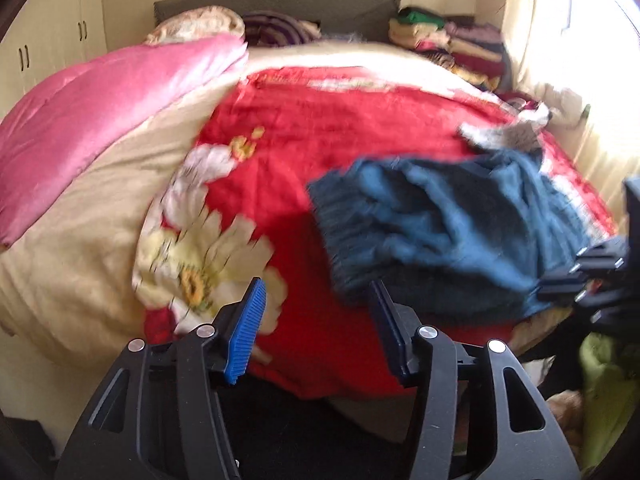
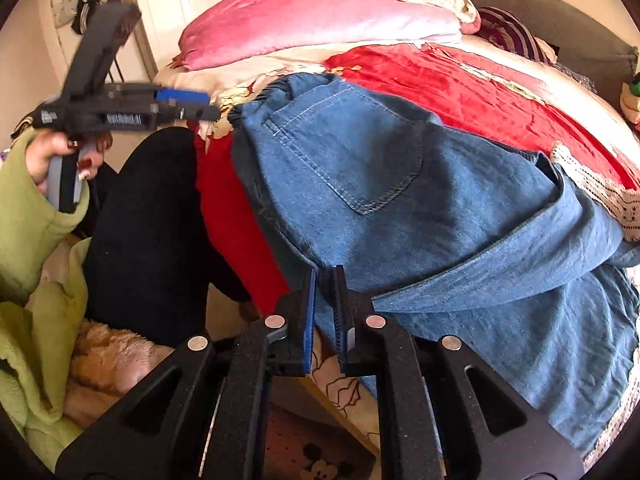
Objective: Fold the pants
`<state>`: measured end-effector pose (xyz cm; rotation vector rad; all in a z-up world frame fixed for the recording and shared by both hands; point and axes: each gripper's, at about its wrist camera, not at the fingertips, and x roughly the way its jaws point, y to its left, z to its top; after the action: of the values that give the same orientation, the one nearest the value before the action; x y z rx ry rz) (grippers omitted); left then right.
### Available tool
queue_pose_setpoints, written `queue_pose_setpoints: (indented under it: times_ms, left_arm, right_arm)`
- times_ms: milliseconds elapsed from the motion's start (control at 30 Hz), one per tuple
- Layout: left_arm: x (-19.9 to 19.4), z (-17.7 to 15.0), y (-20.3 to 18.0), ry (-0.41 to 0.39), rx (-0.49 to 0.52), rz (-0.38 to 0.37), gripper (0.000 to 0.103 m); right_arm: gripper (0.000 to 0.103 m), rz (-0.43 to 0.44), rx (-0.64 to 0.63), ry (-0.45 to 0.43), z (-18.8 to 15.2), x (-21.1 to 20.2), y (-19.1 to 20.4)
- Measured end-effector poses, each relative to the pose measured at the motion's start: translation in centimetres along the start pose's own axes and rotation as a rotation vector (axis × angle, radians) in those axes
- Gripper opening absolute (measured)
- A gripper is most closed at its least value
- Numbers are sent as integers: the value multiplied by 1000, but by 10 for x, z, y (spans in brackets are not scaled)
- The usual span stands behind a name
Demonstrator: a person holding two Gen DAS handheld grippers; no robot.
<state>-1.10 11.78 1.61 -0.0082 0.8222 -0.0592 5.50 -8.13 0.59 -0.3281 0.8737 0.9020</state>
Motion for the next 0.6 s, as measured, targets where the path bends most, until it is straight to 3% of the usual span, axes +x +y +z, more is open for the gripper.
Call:
queue_pose_setpoints:
  times_ms: [100, 200, 333, 400, 533, 600]
  left_arm:
    - [0, 16, -24, -28, 39, -64, 51]
    - [19, 23, -50, -6, 78, -140, 51]
    - [62, 11, -66, 101, 123, -84, 51]
    - [62, 6, -69, 85, 147, -72, 51]
    - [61, 3, -71, 78, 153, -77, 52]
    - [60, 2, -71, 76, 155, -74, 52]
  right_arm:
    - [5, 8, 4, 7, -1, 2, 1]
    - [6, 17, 22, 16, -3, 6, 0]
    - [8, 32, 53, 40, -5, 5, -3]
    - [9, 45, 56, 25, -3, -5, -3]
    - [32, -4, 53, -76, 10, -30, -4]
    - [32, -26, 54, -91, 16, -29, -5]
